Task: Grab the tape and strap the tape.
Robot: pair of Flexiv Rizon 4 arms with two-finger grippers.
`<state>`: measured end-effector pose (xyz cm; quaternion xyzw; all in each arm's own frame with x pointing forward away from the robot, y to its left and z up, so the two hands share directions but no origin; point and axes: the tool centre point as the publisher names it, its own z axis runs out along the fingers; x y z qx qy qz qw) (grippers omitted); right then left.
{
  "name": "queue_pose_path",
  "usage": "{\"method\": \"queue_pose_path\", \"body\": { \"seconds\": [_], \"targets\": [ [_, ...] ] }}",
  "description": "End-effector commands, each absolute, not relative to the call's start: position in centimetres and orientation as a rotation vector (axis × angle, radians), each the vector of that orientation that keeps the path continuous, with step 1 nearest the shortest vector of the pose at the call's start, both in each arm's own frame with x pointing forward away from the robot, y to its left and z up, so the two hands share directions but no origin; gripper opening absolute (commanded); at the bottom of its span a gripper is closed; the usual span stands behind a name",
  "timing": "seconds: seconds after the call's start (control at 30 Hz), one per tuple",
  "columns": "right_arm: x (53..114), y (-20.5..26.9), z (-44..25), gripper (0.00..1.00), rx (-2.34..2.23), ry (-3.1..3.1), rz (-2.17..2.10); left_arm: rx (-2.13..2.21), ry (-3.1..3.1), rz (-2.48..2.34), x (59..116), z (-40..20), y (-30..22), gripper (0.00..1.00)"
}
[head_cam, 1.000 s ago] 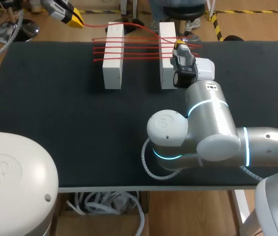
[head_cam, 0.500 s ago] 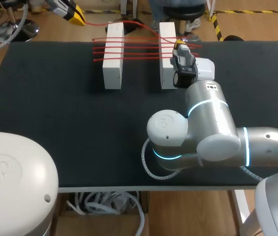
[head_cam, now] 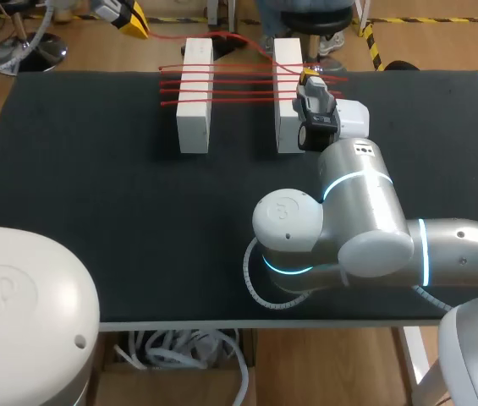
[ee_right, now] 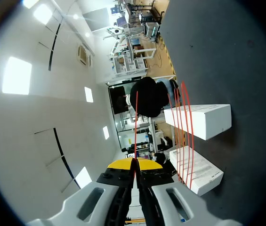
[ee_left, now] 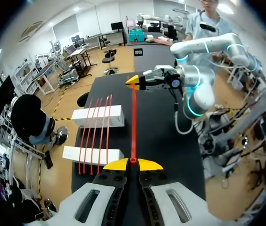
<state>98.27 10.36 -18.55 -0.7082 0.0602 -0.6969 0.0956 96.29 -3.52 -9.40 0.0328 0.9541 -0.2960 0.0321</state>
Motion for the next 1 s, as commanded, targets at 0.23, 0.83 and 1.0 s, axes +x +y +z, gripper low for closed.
{"method": "queue_pose_path", "body": {
  "seconds": [0.23, 0.83, 1.0],
  "targets": [
    [98.3, 10.4, -18.3, 0.00, -2.108, 0.178, -2.061, 0.105, 2.944, -0.926, 96.3, -9.3, -3.7, 0.00],
    [97.7, 10.6, -17.6, 0.00, -2.122, 0.136, -2.113, 0.105, 2.944, -0.926, 96.3, -9.3, -3.7, 0.00],
    [97.1, 10.3, -16.6, 0.00, -2.128, 0.010, -2.209, 0.105, 2.944, -0.926, 96.3, -9.3, -3.7, 0.00]
  ]
}}
